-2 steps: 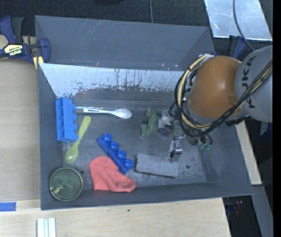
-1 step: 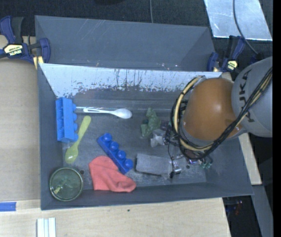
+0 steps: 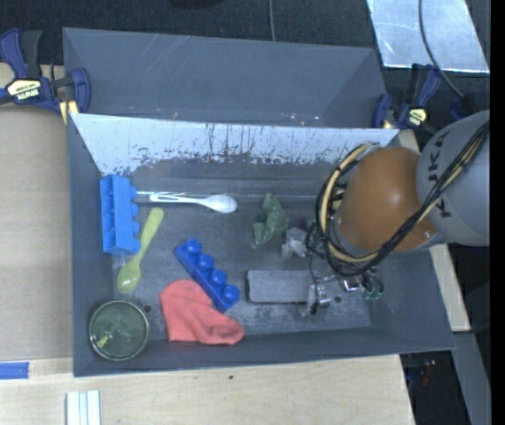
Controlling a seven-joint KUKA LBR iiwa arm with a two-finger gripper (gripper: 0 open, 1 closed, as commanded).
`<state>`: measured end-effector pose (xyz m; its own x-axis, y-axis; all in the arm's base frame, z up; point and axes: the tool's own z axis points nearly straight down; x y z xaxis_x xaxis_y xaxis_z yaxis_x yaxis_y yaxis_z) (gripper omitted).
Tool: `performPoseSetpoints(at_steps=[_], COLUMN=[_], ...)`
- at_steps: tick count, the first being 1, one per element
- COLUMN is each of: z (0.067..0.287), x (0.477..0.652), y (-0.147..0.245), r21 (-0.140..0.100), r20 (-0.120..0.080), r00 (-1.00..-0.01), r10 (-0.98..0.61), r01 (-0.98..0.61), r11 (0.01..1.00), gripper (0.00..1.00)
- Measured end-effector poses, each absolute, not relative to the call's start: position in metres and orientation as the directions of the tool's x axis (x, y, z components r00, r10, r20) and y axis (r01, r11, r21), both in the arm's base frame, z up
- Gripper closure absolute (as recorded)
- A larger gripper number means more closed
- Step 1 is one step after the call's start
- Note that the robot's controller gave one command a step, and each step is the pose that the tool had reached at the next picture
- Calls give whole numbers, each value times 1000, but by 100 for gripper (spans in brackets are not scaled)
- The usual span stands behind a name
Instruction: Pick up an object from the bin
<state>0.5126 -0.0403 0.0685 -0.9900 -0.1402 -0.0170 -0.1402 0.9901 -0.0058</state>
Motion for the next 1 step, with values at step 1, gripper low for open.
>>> performPoseSetpoints(at_steps=[1], z=[71], x=[497], y=[-48], r21=[1], r20=[-13], r00=[-998], r10=[-59], r01=[-59], r11=[998], gripper=[100])
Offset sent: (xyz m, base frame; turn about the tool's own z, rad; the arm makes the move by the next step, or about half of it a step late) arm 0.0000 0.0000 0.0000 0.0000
